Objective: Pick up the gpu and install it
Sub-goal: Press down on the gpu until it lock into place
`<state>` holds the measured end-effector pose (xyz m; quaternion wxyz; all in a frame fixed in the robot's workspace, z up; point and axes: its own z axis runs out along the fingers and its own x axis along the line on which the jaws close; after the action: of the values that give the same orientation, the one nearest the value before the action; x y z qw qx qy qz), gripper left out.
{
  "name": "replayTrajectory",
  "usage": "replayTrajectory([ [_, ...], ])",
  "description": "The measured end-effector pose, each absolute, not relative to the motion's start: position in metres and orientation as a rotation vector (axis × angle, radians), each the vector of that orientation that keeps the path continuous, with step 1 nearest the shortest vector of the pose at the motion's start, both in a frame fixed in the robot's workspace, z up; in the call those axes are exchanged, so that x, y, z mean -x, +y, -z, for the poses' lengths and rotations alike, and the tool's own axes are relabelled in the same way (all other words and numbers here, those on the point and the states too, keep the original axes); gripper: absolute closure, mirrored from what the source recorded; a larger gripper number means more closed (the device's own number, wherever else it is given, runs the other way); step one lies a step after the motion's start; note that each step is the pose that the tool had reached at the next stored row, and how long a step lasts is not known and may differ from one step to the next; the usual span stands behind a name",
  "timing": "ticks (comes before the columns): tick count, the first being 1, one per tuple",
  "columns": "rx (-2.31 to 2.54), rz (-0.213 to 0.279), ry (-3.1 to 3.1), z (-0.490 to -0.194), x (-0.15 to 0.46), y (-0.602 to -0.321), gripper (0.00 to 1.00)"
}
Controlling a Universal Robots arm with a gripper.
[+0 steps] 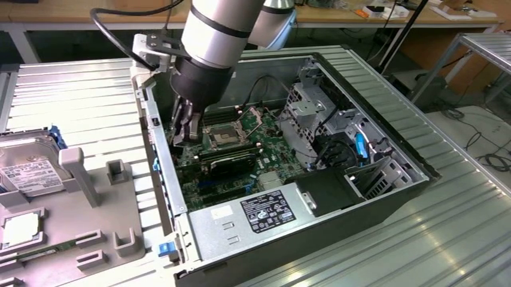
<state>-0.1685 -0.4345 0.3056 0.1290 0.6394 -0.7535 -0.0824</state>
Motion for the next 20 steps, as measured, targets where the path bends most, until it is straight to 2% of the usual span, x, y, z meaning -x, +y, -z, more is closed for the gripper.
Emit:
replayTrajectory([
  [12,-1.859,0.231,-2.192,-0.296,0.168,-0.435,0.89],
  [20,-1.848,0.251,-2.178,-0.297,0.135,-0.434,0.89],
])
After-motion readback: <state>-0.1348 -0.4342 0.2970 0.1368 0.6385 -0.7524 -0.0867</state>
